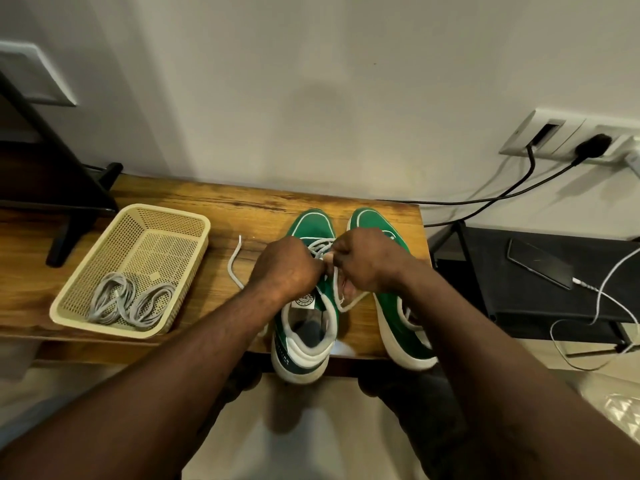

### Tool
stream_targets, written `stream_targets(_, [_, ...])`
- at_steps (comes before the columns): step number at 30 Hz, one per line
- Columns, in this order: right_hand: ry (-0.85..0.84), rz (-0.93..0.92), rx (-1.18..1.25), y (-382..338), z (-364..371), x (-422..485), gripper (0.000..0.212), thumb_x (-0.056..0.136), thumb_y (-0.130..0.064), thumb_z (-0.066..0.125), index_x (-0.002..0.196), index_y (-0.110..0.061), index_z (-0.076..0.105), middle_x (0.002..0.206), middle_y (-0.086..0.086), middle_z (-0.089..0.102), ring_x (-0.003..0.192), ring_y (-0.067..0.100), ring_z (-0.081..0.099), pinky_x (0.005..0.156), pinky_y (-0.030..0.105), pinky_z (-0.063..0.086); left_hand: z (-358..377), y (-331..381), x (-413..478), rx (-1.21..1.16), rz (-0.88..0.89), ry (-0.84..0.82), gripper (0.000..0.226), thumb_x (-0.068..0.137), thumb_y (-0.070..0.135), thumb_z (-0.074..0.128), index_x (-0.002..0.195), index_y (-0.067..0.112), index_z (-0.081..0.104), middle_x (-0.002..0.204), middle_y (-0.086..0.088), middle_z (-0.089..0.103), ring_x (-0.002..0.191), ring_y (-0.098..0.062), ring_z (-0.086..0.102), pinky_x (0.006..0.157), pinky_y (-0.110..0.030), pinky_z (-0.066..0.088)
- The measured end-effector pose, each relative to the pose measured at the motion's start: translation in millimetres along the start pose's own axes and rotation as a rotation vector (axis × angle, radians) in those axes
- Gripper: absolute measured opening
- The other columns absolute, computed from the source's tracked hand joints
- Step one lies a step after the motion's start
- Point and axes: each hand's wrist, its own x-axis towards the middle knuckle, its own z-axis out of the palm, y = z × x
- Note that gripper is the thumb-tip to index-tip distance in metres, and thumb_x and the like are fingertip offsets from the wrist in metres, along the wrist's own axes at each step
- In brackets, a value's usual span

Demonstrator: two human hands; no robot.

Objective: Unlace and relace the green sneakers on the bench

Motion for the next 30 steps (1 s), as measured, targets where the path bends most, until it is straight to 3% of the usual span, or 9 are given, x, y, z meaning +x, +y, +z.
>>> stream_targets(5, [0.093,-0.087,0.629,-2.4,-16.0,-17.2,0.030,0.107,-0.019,0.056,0.085,-0.010,0.073,0.065,-0.003,0.066,0.058,0.010,0.060,0.062,0.028,0.048,6.1,-2.0,-10.5,0.045,0.026,0.089,0.036,0.096,0.034,0.069,0.067,0.014,0.067,0.064,-0.004,0.062,0.056,-0.020,0.058,0.052,-0.028,0.038])
stream_targets(10, [0.108,-0.570,1.318,-17.4,-51.3,-48.7,0.025,0.106,-0.011,0.044,0.088,-0.008,0.061,0.062,-0.004,0.055,0.055,0.011,0.047,0.067,0.031,0.046,12.0,-3.4,-14.2,0.053,0.042,0.149,0.036,0.092,0.033,0.070,0.063,0.014,0.065,0.061,-0.003,0.058,0.059,-0.022,0.059,0.054,-0.029,0.041])
stream_targets(14, [0.057,-0.695,1.543,-17.0,-50.8,-56.8,0.028,0.098,-0.010,0.044,0.083,-0.014,0.066,0.058,-0.006,0.048,0.052,0.009,0.041,0.066,0.029,0.046,10.1,0.5,-15.2,0.042,0.044,0.108,0.034,0.093,0.035,0.071,0.067,0.014,0.071,0.063,-0.003,0.064,0.059,-0.020,0.064,0.053,-0.029,0.047])
stream_targets(17, [0.019,-0.476,1.210,1.2,-56.0,-51.6,0.028,0.102,-0.014,0.048,0.085,-0.009,0.070,0.061,0.003,0.056,0.055,0.016,0.049,0.064,0.031,0.046,9.8,-0.7,-16.1,0.018,0.041,0.097,0.030,0.093,0.035,0.072,0.070,0.015,0.071,0.068,-0.003,0.068,0.064,-0.023,0.068,0.056,-0.033,0.053])
stream_targets(19, [0.009,-0.223,0.656,16.7,-58.3,-44.0,0.026,0.100,-0.019,0.058,0.084,-0.004,0.073,0.068,0.015,0.064,0.061,0.025,0.056,0.067,0.039,0.050,8.0,-1.6,-17.0,-0.054,0.043,0.076,0.025,0.095,0.034,0.071,0.077,0.017,0.072,0.071,-0.002,0.069,0.066,-0.022,0.069,0.059,-0.036,0.058])
stream_targets(22, [-0.126,0.118,-0.244,24.0,-48.5,-35.2,0.020,0.099,-0.025,0.060,0.093,-0.015,0.076,0.092,0.011,0.075,0.082,0.023,0.070,0.083,0.044,0.061,5.8,-1.6,-13.7,0.012,0.048,0.073,0.028,0.096,0.035,0.069,0.075,0.016,0.072,0.071,-0.002,0.067,0.062,-0.019,0.063,0.054,-0.031,0.049])
stream_targets(24, [-0.107,0.155,-0.275,17.1,-38.6,-32.3,0.020,0.098,-0.024,0.065,0.117,-0.019,0.069,0.115,0.006,0.072,0.097,0.021,0.067,0.084,0.040,0.059,6.2,-0.2,-11.9,0.016,0.020,0.069,0.034,0.095,0.036,0.069,0.069,0.014,0.069,0.066,-0.003,0.064,0.057,-0.019,0.060,0.052,-0.028,0.042])
stream_targets(26, [0.025,0.075,-0.140,6.8,-33.9,-28.7,0.048,0.093,-0.029,0.075,0.137,-0.027,0.058,0.130,0.002,0.065,0.107,0.019,0.063,0.087,0.035,0.056,6.1,1.1,-11.5,0.015,0.012,0.058,0.034,0.095,0.037,0.070,0.070,0.015,0.070,0.066,-0.002,0.065,0.057,-0.018,0.061,0.052,-0.027,0.040])
stream_targets(30, [-0.049,-0.058,-0.090,-10.9,-19.7,-17.5,0.053,0.095,-0.044,0.072,0.143,-0.025,0.058,0.136,-0.002,0.066,0.113,0.018,0.063,0.095,0.033,0.050,3.1,0.9,-7.7,0.048,0.007,0.030,0.031,0.097,0.040,0.071,0.077,0.017,0.074,0.072,-0.002,0.068,0.066,-0.019,0.066,0.055,-0.030,0.047])
